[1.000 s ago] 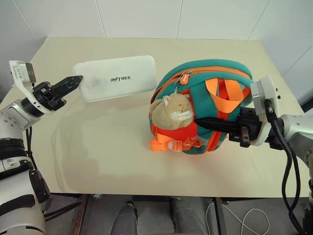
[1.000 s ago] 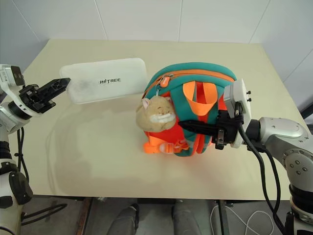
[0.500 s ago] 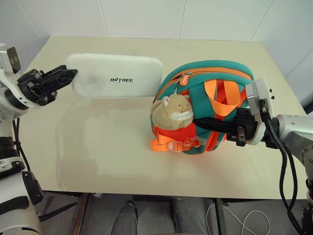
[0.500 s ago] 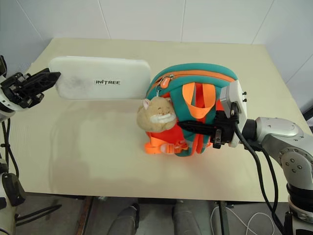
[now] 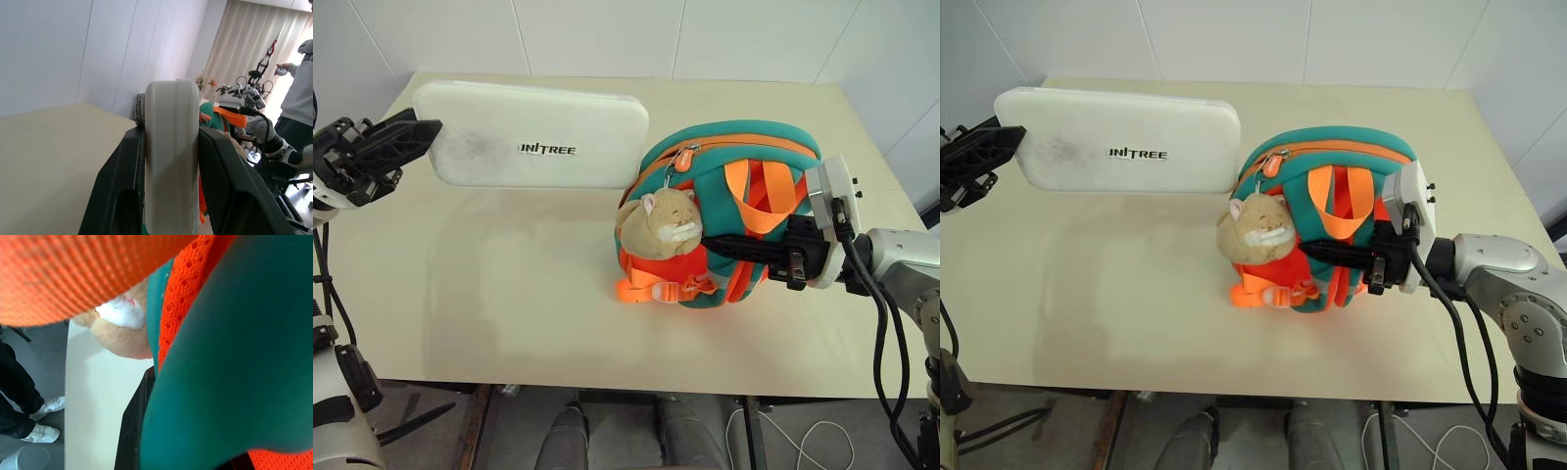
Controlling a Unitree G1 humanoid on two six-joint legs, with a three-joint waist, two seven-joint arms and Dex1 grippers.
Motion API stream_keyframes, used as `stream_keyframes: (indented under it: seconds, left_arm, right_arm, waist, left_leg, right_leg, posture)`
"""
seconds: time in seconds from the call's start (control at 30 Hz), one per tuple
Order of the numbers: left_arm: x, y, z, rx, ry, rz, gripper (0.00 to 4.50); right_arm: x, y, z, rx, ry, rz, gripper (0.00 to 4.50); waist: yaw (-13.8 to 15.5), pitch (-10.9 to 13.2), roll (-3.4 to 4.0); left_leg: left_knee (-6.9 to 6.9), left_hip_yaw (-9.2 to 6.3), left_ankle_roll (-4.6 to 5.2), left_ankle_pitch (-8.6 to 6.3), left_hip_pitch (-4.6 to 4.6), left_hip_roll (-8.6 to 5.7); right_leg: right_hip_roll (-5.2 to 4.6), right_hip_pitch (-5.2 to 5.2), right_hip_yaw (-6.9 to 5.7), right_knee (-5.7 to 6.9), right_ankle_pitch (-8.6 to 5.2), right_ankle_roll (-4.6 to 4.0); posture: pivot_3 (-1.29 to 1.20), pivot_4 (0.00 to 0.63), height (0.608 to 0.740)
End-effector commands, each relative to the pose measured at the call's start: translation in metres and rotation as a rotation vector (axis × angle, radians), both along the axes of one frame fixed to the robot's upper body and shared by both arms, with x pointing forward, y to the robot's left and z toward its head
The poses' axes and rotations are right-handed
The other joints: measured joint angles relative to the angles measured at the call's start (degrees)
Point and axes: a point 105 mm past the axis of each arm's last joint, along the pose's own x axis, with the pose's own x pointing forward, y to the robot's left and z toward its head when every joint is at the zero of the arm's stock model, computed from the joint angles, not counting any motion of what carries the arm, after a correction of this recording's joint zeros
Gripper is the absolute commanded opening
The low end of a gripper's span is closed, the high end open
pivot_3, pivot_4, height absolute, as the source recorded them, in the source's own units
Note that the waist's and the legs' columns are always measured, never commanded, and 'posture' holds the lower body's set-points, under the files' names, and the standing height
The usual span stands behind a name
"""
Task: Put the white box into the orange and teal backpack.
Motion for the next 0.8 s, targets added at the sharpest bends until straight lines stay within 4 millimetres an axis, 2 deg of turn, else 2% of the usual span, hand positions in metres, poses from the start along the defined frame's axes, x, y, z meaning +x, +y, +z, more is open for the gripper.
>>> stream_keyframes:
  seconds: [0.03, 0.33, 0.5, 0.67, 0.8]
  left_arm:
    - [-0.012, -0.004, 0.011, 0.028, -0.063, -0.034, 1.23]
    - [-0.011, -0.021, 0.0, 0.147, -0.055, -0.072, 1.23]
    - [-0.001, -0.028, -0.007, 0.255, -0.065, -0.036, 1.23]
    - [0.016, -0.043, 0.0, 0.353, -0.147, 0.015, 1.23]
    - [0.021, -0.053, 0.001, 0.429, -0.185, -0.006, 1.23]
  right_arm:
    - [-0.001, 0.001, 0.008, 0.007, -0.041, 0.016, 0.0]
    - [0.001, 0.002, 0.007, 0.003, -0.036, 0.029, 0.0]
    - [0.002, 0.001, 0.006, -0.003, -0.036, 0.029, 0.0]
    - [0.002, 0.002, 0.005, -0.003, -0.036, 0.026, 0.0]
    - [0.002, 0.002, 0.005, -0.004, -0.037, 0.024, 0.0]
  waist:
    - [0.0, 0.0, 0.0]
    - [0.0, 0.0, 0.0]
    - [0.0, 0.0, 0.0]
    - [0.2, 0.0, 0.0]
    - [0.2, 0.0, 0.0]
  left_leg:
    - [0.01, 0.0, 0.0, 0.0, 0.0, 0.0]
    - [0.01, 0.0, 0.0, 0.0, 0.0, 0.0]
    - [0.02, 0.01, 0.0, 0.0, 0.02, 0.0]
    - [0.15, 0.0, 0.0, 0.0, 0.0, 0.0]
    - [0.2, 0.02, 0.01, 0.0, 0.02, -0.01]
  right_leg:
    - [0.0, 0.01, 0.0, 0.0, 0.0, 0.0]
    - [0.0, 0.02, 0.0, 0.0, 0.0, 0.0]
    - [0.0, 0.03, 0.0, 0.0, 0.0, 0.0]
    - [0.0, 0.1, -0.07, 0.01, 0.0, 0.0]
    - [0.0, 0.16, -0.07, 0.0, 0.01, 0.01]
  posture:
    - [0.0, 0.15, 0.74]
    - [0.0, 0.15, 0.74]
    - [0.0, 0.15, 0.74]
    - [0.0, 0.15, 0.74]
    - [0.0, 0.15, 0.74]
